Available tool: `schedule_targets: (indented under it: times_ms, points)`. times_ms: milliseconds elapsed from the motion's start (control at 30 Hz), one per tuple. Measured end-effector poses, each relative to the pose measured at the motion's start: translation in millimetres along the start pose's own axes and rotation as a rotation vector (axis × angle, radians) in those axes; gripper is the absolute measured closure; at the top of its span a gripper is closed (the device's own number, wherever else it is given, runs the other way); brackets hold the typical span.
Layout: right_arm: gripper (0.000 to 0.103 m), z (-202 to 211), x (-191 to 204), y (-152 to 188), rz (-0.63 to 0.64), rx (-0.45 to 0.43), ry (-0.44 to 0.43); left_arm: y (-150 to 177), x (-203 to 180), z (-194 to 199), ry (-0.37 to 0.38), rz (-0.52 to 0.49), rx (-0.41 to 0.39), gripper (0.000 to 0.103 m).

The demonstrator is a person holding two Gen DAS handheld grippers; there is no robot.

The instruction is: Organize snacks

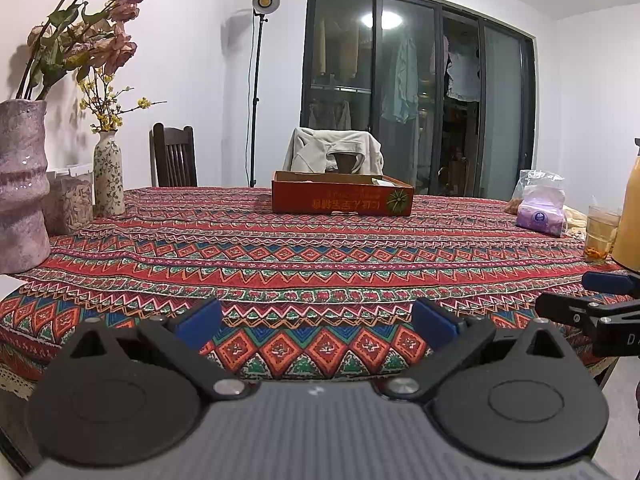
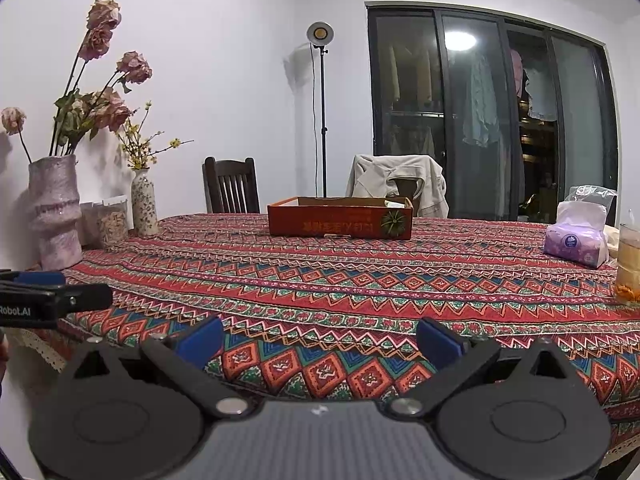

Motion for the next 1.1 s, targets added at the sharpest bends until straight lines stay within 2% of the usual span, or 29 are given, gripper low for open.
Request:
schedule_targets:
  times_ms: [267, 567, 1100]
  points:
    - [0.000, 0.8, -5.6, -1.4, -0.033, -0.002, -0.002, -0.6, 0.0, 0.2, 0.001, -0.001, -0.002, 0.000]
    - [0.000, 1.6, -2.1, -0.3, -0.003, -0.005, -0.003, -0.9, 2.4, 0.0, 0.010, -0.010, -0.005, 0.000]
    - [0.000, 3.5, -6.6, -2.1, -0.027, -0.013, -0.002, -1.0, 5.8, -1.8, 0.010, -0.015, -0.009, 0.000]
Point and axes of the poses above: each gripper's, at about its wrist camera, not at the fingertips, and z roughly against the way its jaws point, x to its left, y to its underside, the point moved 1 cm from there along -z, roughly the way its jaws point, and after that the axes turned 10 degrees about -y, right-handed, at the moved point
